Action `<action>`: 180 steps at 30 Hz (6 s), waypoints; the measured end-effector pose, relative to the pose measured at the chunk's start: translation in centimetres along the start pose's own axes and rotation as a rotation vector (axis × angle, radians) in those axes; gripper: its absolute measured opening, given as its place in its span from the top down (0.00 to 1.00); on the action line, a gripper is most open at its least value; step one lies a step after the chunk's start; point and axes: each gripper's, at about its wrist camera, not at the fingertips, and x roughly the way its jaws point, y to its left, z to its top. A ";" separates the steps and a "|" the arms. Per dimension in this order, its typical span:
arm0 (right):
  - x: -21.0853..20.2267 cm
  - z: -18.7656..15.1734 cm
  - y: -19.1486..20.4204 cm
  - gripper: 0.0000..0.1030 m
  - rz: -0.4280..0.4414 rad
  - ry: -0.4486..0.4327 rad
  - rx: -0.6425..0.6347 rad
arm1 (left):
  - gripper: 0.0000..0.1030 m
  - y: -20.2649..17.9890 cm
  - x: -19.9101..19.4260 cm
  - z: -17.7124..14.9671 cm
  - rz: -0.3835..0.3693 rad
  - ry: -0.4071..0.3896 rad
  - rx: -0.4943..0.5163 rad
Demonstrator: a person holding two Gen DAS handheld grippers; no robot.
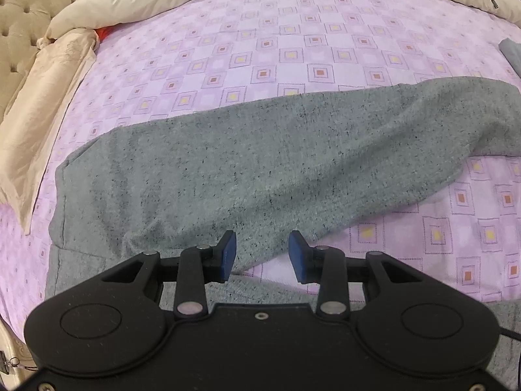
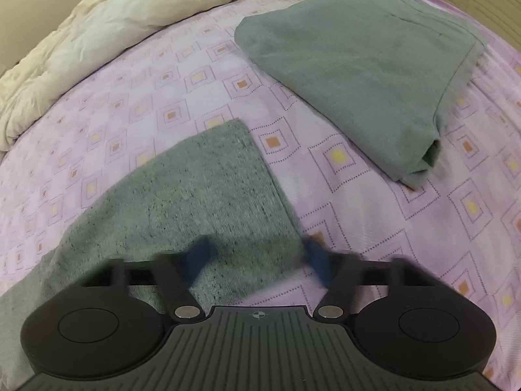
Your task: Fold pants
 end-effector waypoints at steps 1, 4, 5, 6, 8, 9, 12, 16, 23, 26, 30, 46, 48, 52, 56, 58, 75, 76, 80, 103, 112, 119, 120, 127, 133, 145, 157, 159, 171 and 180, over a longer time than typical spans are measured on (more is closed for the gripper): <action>-0.1 0.2 0.1 0.86 0.034 0.013 -0.022 | 0.55 0.0 0.0 0.2 -0.001 -0.003 0.002; -2.6 0.0 0.7 0.87 -0.032 0.006 -0.201 | 0.55 -0.2 0.0 0.8 -0.010 -0.021 0.008; -3.4 -0.2 0.4 0.87 -0.070 0.006 -0.257 | 0.55 -0.2 0.1 1.1 -0.013 -0.027 0.010; -3.9 -0.4 -0.4 0.88 -0.103 0.018 -0.283 | 0.55 -0.3 0.3 1.3 -0.016 -0.031 0.013; -4.0 -0.8 -2.6 0.87 -0.159 0.059 -0.262 | 0.55 -0.5 0.9 1.7 -0.022 -0.034 0.018; -3.8 -1.0 -3.6 0.87 -0.178 0.074 -0.251 | 0.55 -0.6 1.4 1.8 -0.025 -0.036 0.020; -3.8 -1.2 -5.0 0.84 -0.155 0.106 -0.231 | 0.55 -1.2 3.9 2.2 -0.015 -0.001 0.037; -7.3 0.4 -2.9 0.75 -0.120 -0.020 -0.325 | 0.55 -1.2 7.2 1.9 -0.032 0.093 0.035; -5.3 3.7 3.4 0.66 0.109 0.008 -0.596 | 0.54 -0.7 8.7 1.3 -0.064 0.120 0.052; -2.3 3.6 6.9 0.66 0.167 0.078 -0.780 | 0.54 -0.2 8.8 1.5 -0.081 0.132 0.039; 1.1 2.4 10.4 0.65 0.231 0.182 -1.002 | 0.55 0.8 8.7 1.9 -0.091 0.148 0.018; -5.7 -7.0 13.6 0.95 0.297 0.092 -1.336 | 0.55 5.5 7.0 8.9 -0.251 0.095 -0.192; -8.1 -9.1 12.6 0.95 0.294 0.059 -1.355 | 0.55 5.5 7.2 9.7 -0.281 0.111 -0.218; -11.7 -13.6 11.3 0.95 0.298 0.047 -1.411 | 0.55 5.0 7.7 9.5 -0.320 0.159 -0.276; -12.6 -16.6 10.9 0.95 0.286 0.054 -1.403 | 0.54 4.4 9.0 8.6 -0.303 0.232 -0.298; -12.4 -17.2 10.7 0.95 0.279 0.046 -1.371 | 0.54 4.0 9.3 7.7 -0.291 0.260 -0.302; -15.8 -16.8 7.1 0.72 0.231 0.008 -0.954 | 0.96 4.2 3.1 0.1 -0.279 0.074 -0.299; -16.2 -16.6 6.4 0.72 0.225 0.006 -0.895 | 0.96 4.6 2.5 -0.6 -0.274 0.077 -0.298; -16.4 -14.3 5.5 0.68 0.149 -0.029 -0.633 | 0.96 6.1 1.4 -3.2 -0.289 0.089 -0.327; -9.4 -6.2 8.5 0.98 -0.272 -0.087 -0.069 | 0.96 7.6 -0.5 -2.6 -0.333 -0.036 -0.265; -23.0 -15.4 -3.0 0.98 -0.197 -0.197 0.045 | 0.95 5.6 -7.4 -7.8 -0.342 -0.153 -0.162; -17.9 -26.2 -9.5 0.98 -0.188 0.020 0.180 | 0.96 3.4 -2.9 -16.4 -0.243 0.129 -0.163; -17.6 -27.0 -9.9 0.98 -0.174 0.035 0.179 | 0.95 3.3 -2.5 -16.9 -0.234 0.144 -0.165; -20.4 -27.9 -13.6 0.68 -0.035 -0.023 0.273 | 0.96 2.8 -2.0 -17.0 -0.202 0.132 -0.185; -20.6 -25.9 -16.6 0.53 -0.032 -0.098 0.231 | 0.95 2.6 -1.9 -18.0 -0.178 0.122 -0.190; -22.0 -24.7 -14.2 0.92 -0.083 -0.090 0.008 | 0.95 1.5 -2.9 -18.5 -0.147 0.072 -0.200; -21.0 -24.7 -14.8 0.78 -0.181 -0.017 -0.021 | 0.86 0.7 -2.2 -20.1 -0.115 0.139 -0.168; -21.8 -24.4 -14.6 0.73 -0.205 -0.051 -0.031 | 0.81 1.1 -3.3 -20.1 -0.120 0.107 -0.160; -22.9 -23.1 -6.6 0.73 -0.127 -0.151 -0.212 | 0.79 2.7 -3.8 -21.0 -0.262 0.155 0.002; -23.5 -26.8 -0.4 0.73 -0.161 -0.118 -0.142 | 0.79 3.9 -4.9 -21.3 -0.424 0.056 0.321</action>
